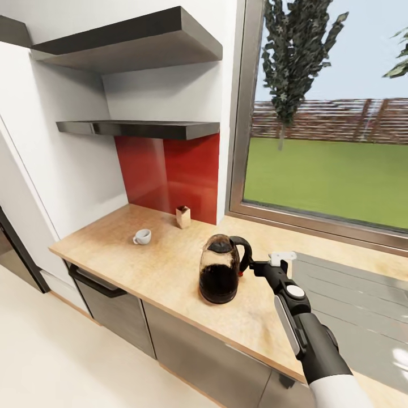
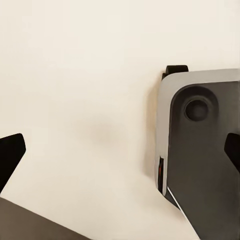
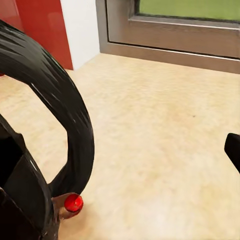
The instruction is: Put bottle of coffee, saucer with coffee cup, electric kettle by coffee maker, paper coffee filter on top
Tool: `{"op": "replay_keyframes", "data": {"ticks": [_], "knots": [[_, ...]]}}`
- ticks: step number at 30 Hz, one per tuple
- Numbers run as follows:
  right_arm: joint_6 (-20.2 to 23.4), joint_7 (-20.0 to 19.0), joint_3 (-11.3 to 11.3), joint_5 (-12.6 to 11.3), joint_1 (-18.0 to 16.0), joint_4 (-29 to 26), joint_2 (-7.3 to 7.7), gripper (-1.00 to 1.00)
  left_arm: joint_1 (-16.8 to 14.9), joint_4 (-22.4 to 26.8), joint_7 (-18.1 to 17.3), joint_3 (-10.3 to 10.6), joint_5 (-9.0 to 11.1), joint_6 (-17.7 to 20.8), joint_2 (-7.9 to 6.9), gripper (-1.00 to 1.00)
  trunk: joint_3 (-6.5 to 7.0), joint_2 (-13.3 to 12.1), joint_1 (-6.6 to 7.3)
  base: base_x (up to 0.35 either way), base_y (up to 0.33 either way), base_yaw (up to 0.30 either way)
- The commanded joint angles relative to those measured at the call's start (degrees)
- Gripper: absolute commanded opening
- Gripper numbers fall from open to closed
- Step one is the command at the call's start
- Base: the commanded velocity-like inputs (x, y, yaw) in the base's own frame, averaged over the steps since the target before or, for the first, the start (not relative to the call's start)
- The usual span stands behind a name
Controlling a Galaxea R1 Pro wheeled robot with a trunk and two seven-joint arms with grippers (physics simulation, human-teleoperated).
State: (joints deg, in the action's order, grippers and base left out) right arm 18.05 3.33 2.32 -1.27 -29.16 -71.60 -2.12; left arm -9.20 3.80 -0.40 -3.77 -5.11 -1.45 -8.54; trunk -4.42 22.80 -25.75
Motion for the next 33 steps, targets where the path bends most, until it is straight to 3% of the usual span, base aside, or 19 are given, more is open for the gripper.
{"op": "replay_keyframes", "data": {"ticks": [1, 26, 33], "knots": [[0.3, 0.4, 0.0, -0.1, -0.1, 0.0, 0.01, 1.00, 0.0, 0.0, 0.0, -0.4, -0.5, -0.2, 0.04, 1.00, -0.13, 0.1, -0.04, 0.010, 0.000, 0.000], [0.3, 0.3, 0.1, -0.1, 0.0, 0.3, 0.01, 1.00, 0.0, 0.0, 0.0, -0.7, -0.4, -0.9, 0.12, 1.00, -0.13, 0.1, -0.04, 0.035, 0.029, 0.000], [0.3, 0.4, 0.0, 0.0, -0.1, 0.3, 0.01, 1.00, 0.0, -0.2, -0.3, -0.8, -0.4, -0.9, 1.10, 1.00, -0.13, 0.1, -0.04, 0.000, 0.001, 0.000]]}}
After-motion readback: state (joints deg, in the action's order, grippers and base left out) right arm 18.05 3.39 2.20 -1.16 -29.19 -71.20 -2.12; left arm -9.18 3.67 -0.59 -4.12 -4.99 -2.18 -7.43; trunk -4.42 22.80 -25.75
